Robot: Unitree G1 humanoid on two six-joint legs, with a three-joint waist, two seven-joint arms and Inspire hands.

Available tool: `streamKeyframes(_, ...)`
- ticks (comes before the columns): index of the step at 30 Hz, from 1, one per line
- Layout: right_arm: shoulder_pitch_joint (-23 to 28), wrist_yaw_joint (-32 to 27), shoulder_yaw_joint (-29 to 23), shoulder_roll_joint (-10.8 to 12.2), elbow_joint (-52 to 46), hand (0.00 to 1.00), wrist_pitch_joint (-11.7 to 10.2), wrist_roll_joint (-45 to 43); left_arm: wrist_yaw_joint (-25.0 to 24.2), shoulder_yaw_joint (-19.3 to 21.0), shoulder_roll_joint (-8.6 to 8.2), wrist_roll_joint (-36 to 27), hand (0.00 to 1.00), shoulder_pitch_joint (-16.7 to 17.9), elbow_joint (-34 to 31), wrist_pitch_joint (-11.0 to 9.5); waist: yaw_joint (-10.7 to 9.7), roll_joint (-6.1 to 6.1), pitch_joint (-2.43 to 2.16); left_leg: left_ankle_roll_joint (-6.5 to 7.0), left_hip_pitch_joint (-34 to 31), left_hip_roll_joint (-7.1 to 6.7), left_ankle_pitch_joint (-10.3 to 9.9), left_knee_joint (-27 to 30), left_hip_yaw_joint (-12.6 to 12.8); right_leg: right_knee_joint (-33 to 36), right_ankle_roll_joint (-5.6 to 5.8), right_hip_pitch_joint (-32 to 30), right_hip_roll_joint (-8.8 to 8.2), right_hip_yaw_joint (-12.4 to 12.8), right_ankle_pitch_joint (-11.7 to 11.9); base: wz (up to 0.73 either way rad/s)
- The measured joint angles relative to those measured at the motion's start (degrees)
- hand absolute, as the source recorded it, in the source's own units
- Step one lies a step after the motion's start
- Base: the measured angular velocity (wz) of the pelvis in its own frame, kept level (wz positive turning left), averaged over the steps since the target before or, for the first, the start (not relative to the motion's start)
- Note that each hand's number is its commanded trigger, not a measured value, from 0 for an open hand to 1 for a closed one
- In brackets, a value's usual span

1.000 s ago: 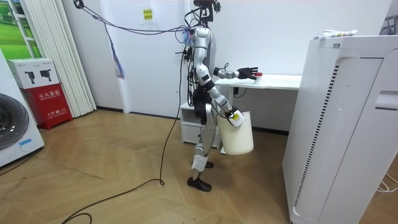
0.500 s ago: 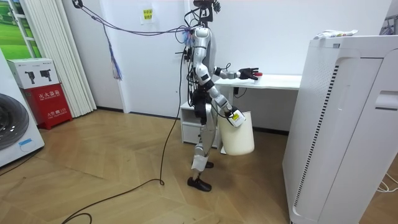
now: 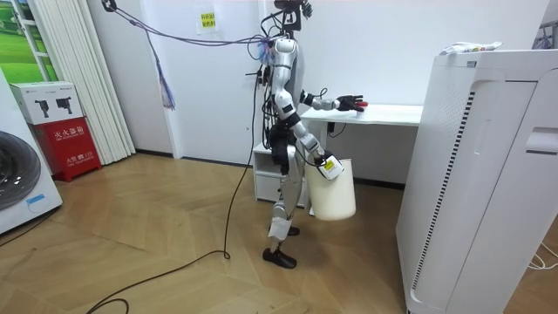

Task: Pick garbage

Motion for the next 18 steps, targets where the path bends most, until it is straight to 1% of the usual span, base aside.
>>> streamKeyframes(7,0.2,-1.5,0.0,-0.1,0.0,1.00,0.0,0.0,0.6,-0.1,0.00,-0.4,0.00,0.0,0.1,0.0,-0.1,0.02,0.01,0.00,-0.2,-0.01,0.0,0.0,0.0,0.0,0.00,-0.4,0.02,0.7,0.0,-0.03)
streamKeyframes(14,0.2,-2.3,0.1,-0.1,0.1,1.00,0.1,0.1,0.5,-0.3,0.01,-3.2,0.00,0.0,0.6,0.0,-0.1,0.04,0.02,0.00,-0.2,-0.01,0.0,0.0,0.0,0.1,0.00,-0.5,0.03,0.6,0.0,0.00)
streamKeyframes(17,0.2,-2.3,0.1,-0.1,0.1,1.00,0.2,0.0,0.3,-0.3,0.01,-4.1,0.00,0.0,0.6,0.0,-0.2,0.20,0.13,0.00,-0.3,-0.02,0.0,0.1,0.3,0.3,0.00,-0.7,0.03,0.6,0.0,0.00)
streamKeyframes(18,0.2,-2.3,0.1,-0.1,0.1,1.00,0.2,0.1,0.3,-0.4,0.01,-4.5,0.21,0.0,0.6,0.0,-0.3,0.26,0.17,0.00,-0.3,-0.02,0.0,0.1,0.3,0.3,0.00,-0.7,0.03,0.6,0.0,0.00)
